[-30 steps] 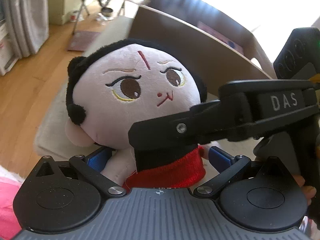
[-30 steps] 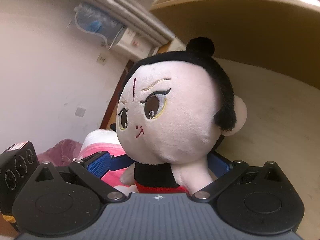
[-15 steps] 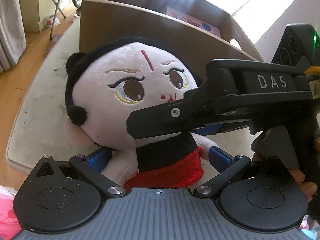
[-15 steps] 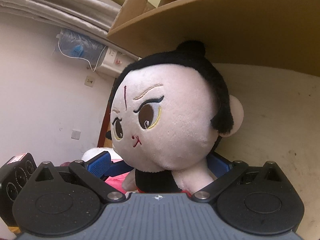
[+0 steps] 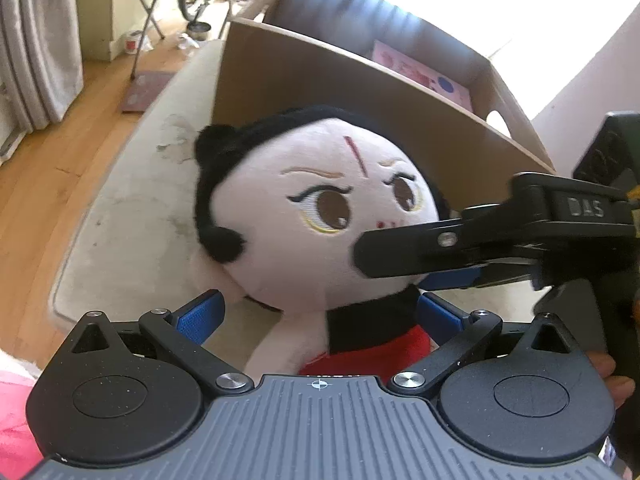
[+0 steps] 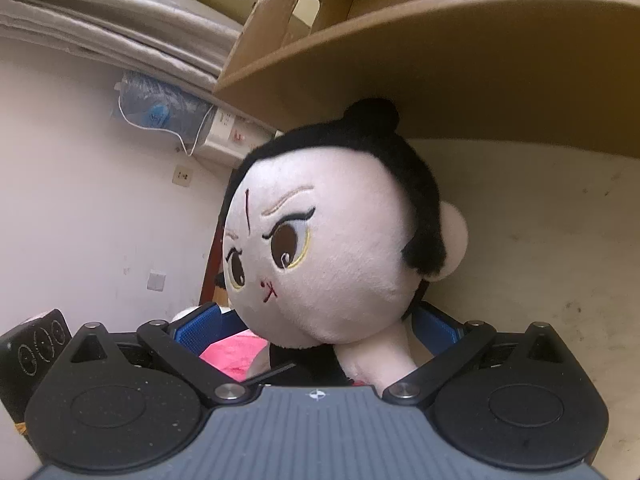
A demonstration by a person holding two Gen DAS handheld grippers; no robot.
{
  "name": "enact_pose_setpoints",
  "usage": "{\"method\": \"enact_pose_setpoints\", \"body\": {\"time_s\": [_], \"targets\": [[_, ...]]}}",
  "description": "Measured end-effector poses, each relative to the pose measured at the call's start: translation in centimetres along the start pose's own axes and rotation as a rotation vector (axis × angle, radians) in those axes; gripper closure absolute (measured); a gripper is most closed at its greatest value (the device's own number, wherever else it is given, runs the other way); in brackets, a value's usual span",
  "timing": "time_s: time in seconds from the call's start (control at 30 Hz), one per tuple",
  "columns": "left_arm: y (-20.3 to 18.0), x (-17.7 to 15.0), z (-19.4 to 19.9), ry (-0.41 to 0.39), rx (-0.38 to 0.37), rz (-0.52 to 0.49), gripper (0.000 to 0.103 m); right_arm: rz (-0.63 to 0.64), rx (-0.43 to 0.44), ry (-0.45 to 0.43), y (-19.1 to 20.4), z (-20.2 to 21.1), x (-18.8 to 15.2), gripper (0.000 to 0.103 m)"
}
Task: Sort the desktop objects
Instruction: 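Close the left gripper on the doll's body while the right gripper clamps its head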
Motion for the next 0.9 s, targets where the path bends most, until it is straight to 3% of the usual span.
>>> {"method": "enact_pose_setpoints", "body": {"time_s": [0.63, 0.9], "targets": [[2.7, 1.0, 0.5, -0.012, 0.022, 0.061, 0.000, 0.002, -0.037, -0.106, -0.2, 1.4, 1.4, 0.000], [4.4, 1.3, 0.2, 0.005, -0.014, 0.105, 0.000, -0.004, -0.066, -0.158, -0.7, 1.1, 2.4, 0.000]]}}
Point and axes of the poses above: each gripper's, at about its wrist camera, not at the fingertips, and z roughly against the way its jaws point, y to its left, x to its top, the point moved 5 cm from there along -z, roughly the way its jaws point, and after that the axes turned 8 degrees about x, right-handed, at the moved point
